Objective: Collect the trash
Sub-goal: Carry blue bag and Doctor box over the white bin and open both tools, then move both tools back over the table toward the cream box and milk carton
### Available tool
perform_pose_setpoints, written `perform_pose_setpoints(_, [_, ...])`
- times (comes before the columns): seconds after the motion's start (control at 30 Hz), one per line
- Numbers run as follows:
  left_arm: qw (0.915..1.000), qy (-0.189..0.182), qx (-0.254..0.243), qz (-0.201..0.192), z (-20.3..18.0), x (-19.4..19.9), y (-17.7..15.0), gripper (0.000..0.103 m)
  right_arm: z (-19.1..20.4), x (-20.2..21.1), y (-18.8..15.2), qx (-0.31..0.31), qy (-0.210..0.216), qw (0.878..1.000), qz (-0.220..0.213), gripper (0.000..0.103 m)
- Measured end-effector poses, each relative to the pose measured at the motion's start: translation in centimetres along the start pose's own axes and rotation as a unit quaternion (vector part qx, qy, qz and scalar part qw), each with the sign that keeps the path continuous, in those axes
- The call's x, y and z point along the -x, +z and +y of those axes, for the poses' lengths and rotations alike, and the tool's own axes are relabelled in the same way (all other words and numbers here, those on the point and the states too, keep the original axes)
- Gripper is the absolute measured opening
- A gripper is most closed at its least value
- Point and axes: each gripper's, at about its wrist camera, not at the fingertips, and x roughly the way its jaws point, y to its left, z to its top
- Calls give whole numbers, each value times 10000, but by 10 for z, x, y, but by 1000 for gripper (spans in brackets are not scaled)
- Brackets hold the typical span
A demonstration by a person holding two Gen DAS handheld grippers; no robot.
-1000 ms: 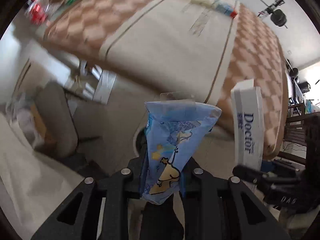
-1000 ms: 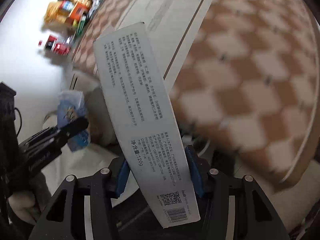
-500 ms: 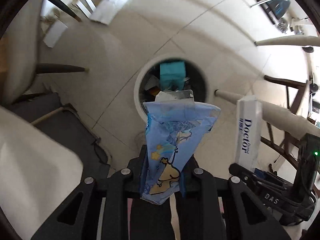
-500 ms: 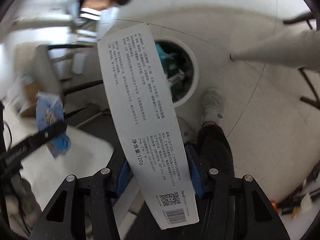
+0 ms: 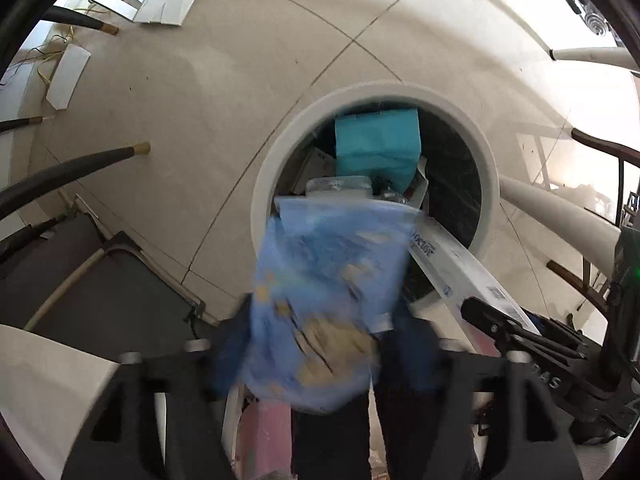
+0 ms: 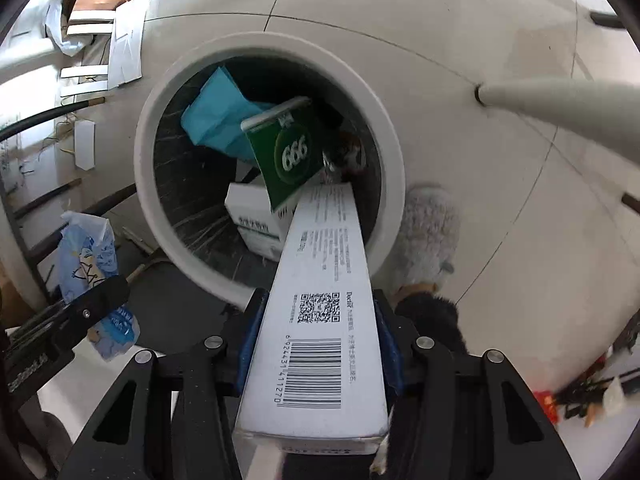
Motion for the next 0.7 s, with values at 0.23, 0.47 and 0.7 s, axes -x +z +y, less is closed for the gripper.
perform_pose_setpoints(0.23, [9998, 64, 67, -175, 5, 19, -11, 94, 0, 28, 3, 112, -122, 9991, -396, 99])
perform_pose_setpoints(0.47, [9980, 352, 78, -517, 6, 56, -44, 94, 11, 67, -29, 312, -450, 9963, -662, 103])
perform_pose_setpoints(0.7, [9955, 374, 173, -852, 10, 105, -92, 94, 26, 112, -70, 487, -447, 9941, -859, 103])
